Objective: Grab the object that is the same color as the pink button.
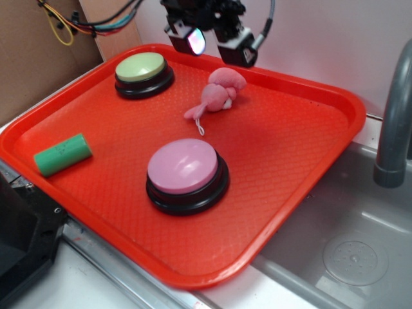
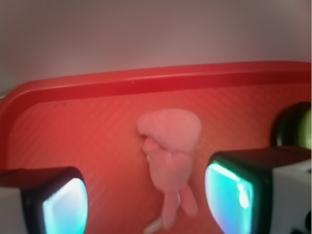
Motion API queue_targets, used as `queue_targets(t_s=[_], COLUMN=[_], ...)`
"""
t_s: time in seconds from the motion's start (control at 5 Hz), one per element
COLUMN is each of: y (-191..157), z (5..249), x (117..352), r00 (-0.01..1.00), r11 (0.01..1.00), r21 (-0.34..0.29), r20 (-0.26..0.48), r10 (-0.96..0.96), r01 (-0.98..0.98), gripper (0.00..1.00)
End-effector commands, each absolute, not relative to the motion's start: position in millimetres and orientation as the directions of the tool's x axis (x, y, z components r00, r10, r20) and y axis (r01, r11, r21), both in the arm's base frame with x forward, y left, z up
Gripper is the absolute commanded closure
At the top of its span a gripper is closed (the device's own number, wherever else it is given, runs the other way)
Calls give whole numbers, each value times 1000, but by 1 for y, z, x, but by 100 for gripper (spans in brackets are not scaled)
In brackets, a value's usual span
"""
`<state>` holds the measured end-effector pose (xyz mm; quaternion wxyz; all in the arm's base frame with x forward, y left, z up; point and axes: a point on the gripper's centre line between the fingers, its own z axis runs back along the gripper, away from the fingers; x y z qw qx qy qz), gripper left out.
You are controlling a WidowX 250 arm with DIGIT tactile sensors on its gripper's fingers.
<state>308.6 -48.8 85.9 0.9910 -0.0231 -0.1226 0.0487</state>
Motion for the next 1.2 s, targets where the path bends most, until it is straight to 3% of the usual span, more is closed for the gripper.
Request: queue_targets(t_s=[0.0, 0.2, 0.4, 0.6, 0.8, 1.0], y=[-33, -28, -28, -28, -24, -20], z=[60, 48, 46, 44, 52, 89], x=[325, 322, 320, 318, 318, 318], r00=[961, 964, 960, 958, 967, 977], r11=[991, 989, 986, 981, 982, 989], r21=[-29, -6, 5, 20, 38, -29], r20=[241, 220, 225, 218, 182, 155], r10=[137, 148, 164, 185, 176, 149], r01=[-134, -150, -169, -194, -185, -147], gripper=[0, 0, 31, 100, 100, 100])
